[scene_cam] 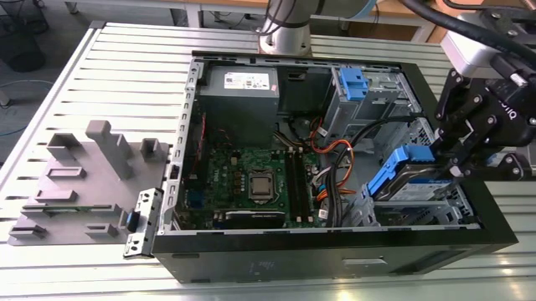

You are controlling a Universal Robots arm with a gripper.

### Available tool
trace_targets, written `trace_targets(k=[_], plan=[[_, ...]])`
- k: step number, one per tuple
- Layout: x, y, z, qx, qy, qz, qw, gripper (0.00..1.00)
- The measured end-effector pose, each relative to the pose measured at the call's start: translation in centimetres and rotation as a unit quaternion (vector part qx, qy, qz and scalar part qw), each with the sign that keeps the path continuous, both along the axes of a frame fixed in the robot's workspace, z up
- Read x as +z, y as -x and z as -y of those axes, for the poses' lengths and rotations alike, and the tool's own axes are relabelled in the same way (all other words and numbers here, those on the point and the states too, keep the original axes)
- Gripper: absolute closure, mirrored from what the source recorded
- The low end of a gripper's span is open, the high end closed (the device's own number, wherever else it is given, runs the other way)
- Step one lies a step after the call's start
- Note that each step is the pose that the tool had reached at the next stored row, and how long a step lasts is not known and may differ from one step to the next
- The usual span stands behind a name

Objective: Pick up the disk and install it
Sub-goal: 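Insert the disk into the insertion slot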

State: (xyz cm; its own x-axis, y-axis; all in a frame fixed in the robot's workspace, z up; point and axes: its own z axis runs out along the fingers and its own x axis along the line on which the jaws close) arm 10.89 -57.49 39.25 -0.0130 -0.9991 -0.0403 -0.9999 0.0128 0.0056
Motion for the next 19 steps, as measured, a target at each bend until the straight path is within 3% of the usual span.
trace_targets(k=[19], plan=[[-3.44,0.0,0.01,0.0,0.0,0.0,1.0,0.65]])
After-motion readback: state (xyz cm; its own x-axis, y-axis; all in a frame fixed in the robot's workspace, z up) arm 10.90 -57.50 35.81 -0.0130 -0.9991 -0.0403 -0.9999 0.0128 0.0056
